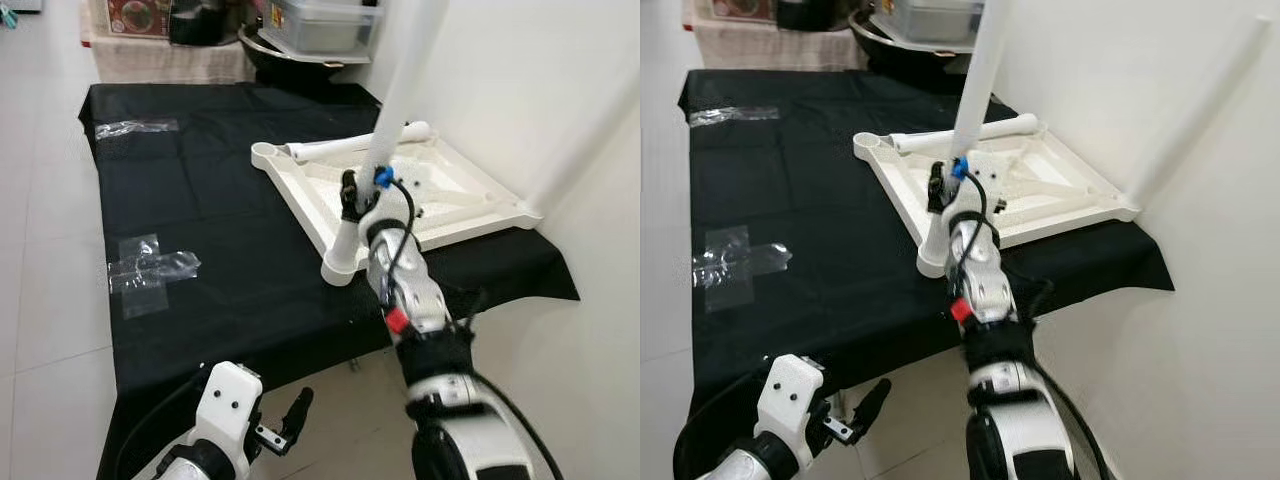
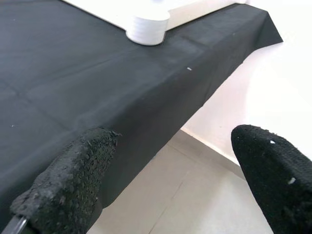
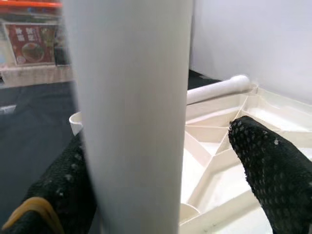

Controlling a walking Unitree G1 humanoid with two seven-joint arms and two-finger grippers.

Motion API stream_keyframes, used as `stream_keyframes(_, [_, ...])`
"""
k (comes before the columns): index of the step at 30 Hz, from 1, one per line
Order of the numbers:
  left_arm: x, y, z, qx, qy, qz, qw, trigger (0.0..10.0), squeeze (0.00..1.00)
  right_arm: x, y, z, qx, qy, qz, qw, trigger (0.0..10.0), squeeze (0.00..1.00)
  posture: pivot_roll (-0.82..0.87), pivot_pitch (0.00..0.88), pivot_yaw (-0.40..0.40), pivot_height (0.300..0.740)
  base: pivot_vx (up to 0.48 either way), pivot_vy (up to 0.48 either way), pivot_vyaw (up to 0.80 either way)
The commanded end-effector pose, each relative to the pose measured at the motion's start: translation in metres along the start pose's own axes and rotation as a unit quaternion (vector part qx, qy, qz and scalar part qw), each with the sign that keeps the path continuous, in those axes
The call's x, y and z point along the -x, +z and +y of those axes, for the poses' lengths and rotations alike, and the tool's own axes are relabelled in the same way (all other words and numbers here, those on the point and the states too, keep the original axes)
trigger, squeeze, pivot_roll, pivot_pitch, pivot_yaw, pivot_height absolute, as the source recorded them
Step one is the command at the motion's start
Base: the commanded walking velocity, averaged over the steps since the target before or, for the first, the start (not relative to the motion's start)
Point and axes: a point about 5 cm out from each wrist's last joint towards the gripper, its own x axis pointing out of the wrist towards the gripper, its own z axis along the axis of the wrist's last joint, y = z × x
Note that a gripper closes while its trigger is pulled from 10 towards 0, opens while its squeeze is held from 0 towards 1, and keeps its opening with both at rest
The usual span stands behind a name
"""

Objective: Building children table

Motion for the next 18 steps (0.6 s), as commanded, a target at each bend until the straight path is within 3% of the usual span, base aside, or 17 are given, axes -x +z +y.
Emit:
stream_keyframes(1, [0.0, -0.003, -0.001, 0.007, -0.007, 0.006, 1.0, 10.0, 0.0, 0.007, -0.004, -0.021, 0.022, -0.024, 0.001, 0.999, 10.0, 0.0, 0.13, 0.074, -0.163, 0.74, 0.0, 0.0, 0.0])
stream_keyframes(4, [-0.002, -0.004, 0.001, 0.007, -0.008, 0.008, 1.0, 10.0, 0.0, 0.026, -0.014, -0.03, 0.014, 0.002, 0.006, 1.0, 10.0, 0.0, 0.13, 0.074, -0.161, 0.74, 0.0, 0.0, 0.0])
stream_keyframes(6, [-0.002, -0.004, 0.001, 0.007, -0.008, 0.008, 1.0, 10.0, 0.0, 0.026, -0.014, -0.03, 0.014, 0.002, 0.006, 1.0, 10.0, 0.0, 0.13, 0.074, -0.161, 0.74, 0.0, 0.0, 0.0])
stream_keyframes(10, [-0.005, -0.005, 0.003, 0.007, -0.006, 0.008, 1.0, 10.0, 0.0, 0.045, -0.019, -0.026, 0.004, 0.051, 0.008, 0.999, 10.0, 0.0, 0.13, 0.069, -0.157, 0.74, 0.0, 0.0, 0.0])
stream_keyframes(14, [-0.005, -0.005, 0.006, 0.017, 0.003, 0.008, 1.0, 10.0, 0.0, 0.063, -0.023, -0.028, 0.041, 0.067, 0.014, 0.997, 10.0, 0.0, 0.12, 0.068, -0.154, 0.74, 0.0, 0.0, 0.0])
stream_keyframes(15, [-0.006, -0.005, 0.011, 0.032, 0.013, 0.008, 0.999, 10.0, 0.0, 0.075, -0.025, -0.028, 0.06, 0.09, 0.019, 0.994, 10.0, 0.0, 0.11, 0.069, -0.154, 0.74, 0.0, 0.0, 0.0])
stream_keyframes(18, [-0.007, -0.004, 0.015, 0.037, 0.027, 0.005, 0.999, 10.0, 0.0, 0.081, -0.027, -0.03, 0.073, 0.105, 0.021, 0.992, 10.0, 0.0, 0.11, 0.07, -0.157, 0.74, 0.0, 0.0, 0.0])
